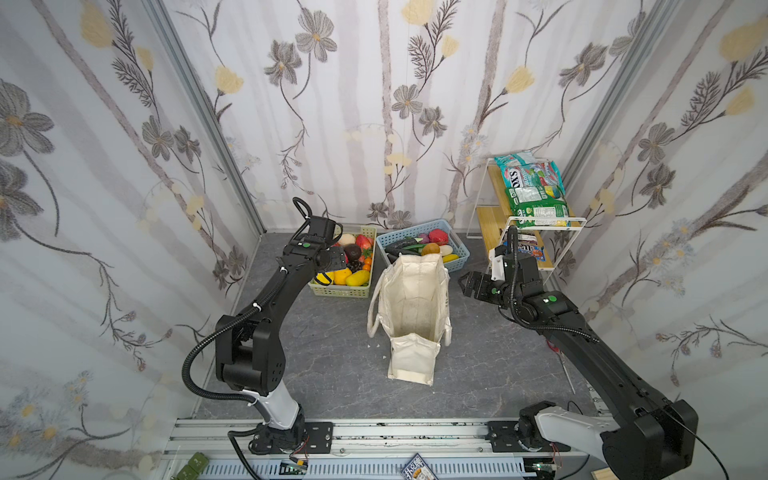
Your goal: Place the food into the grocery bag and tie it
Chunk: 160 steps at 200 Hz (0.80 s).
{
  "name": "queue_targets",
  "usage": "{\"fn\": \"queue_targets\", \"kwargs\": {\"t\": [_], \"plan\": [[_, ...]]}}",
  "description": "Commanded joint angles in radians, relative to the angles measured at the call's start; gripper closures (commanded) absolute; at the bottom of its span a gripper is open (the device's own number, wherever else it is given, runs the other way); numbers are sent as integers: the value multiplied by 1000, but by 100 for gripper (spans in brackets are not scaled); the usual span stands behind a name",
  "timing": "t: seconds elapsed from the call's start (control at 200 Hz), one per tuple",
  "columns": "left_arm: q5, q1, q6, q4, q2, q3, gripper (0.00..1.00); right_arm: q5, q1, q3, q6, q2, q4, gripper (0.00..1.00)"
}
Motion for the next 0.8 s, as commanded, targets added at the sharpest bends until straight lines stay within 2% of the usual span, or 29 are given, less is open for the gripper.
{"fn": "queue_targets", "kwargs": {"t": [0.0, 0.435, 0.794], "plan": [[-42, 15, 39, 29, 36, 15, 16, 10, 7, -5, 18, 4, 59, 7], [-81, 31, 42, 73, 159, 26, 17, 35, 14, -13, 28, -5, 58, 7], [-122, 29, 56, 88, 211, 24, 24, 37, 18, -12, 28, 1, 56, 7]]}}
